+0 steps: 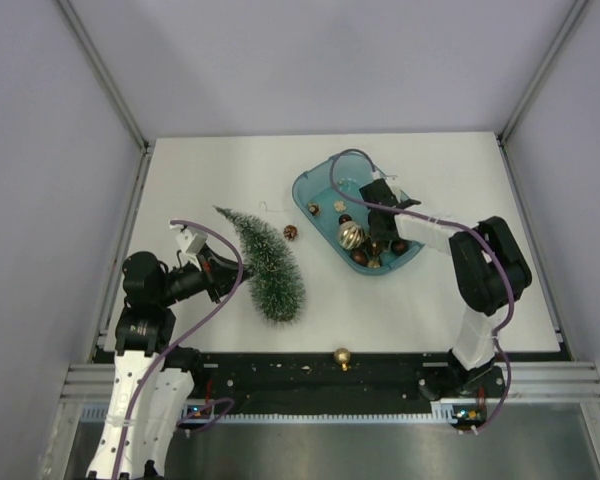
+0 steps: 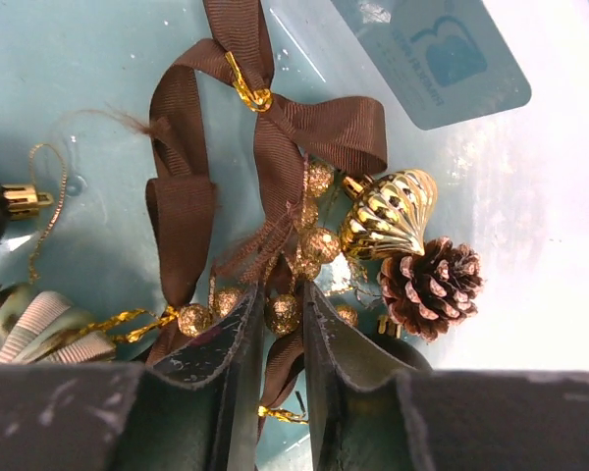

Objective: Decorate the small christmas tree

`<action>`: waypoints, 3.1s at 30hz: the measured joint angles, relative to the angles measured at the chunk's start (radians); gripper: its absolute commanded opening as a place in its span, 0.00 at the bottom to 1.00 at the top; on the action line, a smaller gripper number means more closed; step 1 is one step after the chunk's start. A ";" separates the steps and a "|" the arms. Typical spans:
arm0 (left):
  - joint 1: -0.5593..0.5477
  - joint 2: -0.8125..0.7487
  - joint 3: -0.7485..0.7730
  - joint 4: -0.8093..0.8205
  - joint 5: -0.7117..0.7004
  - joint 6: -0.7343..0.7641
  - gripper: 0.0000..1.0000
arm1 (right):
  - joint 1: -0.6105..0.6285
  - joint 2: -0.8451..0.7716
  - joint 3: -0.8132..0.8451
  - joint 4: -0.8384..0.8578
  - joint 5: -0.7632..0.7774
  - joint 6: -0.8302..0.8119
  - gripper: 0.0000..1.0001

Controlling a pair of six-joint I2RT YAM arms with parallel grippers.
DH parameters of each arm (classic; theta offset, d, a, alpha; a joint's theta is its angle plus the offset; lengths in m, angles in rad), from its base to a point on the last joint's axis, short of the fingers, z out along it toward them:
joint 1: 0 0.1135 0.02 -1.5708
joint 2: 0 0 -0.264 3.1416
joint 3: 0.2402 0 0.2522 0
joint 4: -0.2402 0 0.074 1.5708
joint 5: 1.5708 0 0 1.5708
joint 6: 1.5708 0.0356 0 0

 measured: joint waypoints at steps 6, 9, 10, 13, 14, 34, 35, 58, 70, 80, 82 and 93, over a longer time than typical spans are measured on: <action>0.000 0.000 0.000 0.000 -0.002 0.004 0.00 | 0.000 -0.064 0.001 0.009 -0.033 0.000 0.11; 0.000 -0.005 0.000 -0.003 -0.005 0.004 0.00 | 0.000 -0.150 0.001 0.009 -0.061 0.001 0.10; 0.000 -0.008 0.000 -0.005 -0.006 0.004 0.00 | 0.000 -0.180 0.001 0.009 -0.070 0.001 0.10; 0.000 -0.018 0.000 -0.011 -0.006 0.004 0.00 | 0.000 -0.291 0.000 0.011 -0.113 0.003 0.11; 0.000 -0.020 0.000 -0.014 -0.006 0.004 0.00 | 0.000 -0.320 0.000 0.012 -0.126 0.003 0.11; 0.000 -0.049 -0.009 -0.018 -0.025 -0.003 0.00 | 0.000 -0.740 -0.032 0.014 -0.599 -0.044 0.18; 0.000 -0.051 -0.009 -0.019 -0.025 -0.003 0.00 | 0.000 -0.751 -0.021 0.013 -0.620 -0.045 0.19; 0.000 -0.117 -0.033 -0.006 -0.080 -0.074 0.00 | 0.317 -0.665 0.351 0.098 -0.809 0.068 0.26; 0.000 -0.146 -0.066 0.026 -0.086 -0.084 0.00 | 0.410 -0.563 0.443 0.000 -0.511 0.008 0.41; 0.000 -0.148 -0.071 0.026 -0.109 -0.080 0.00 | 0.410 -0.667 -0.031 -0.074 -0.330 -0.018 0.50; 0.000 -0.149 -0.071 0.024 -0.112 -0.079 0.00 | 0.410 -0.662 -0.175 -0.064 -0.375 -0.011 0.54; 0.000 -0.148 -0.071 0.022 -0.129 -0.072 0.00 | 0.442 -0.575 -0.446 0.195 -0.597 -0.047 0.67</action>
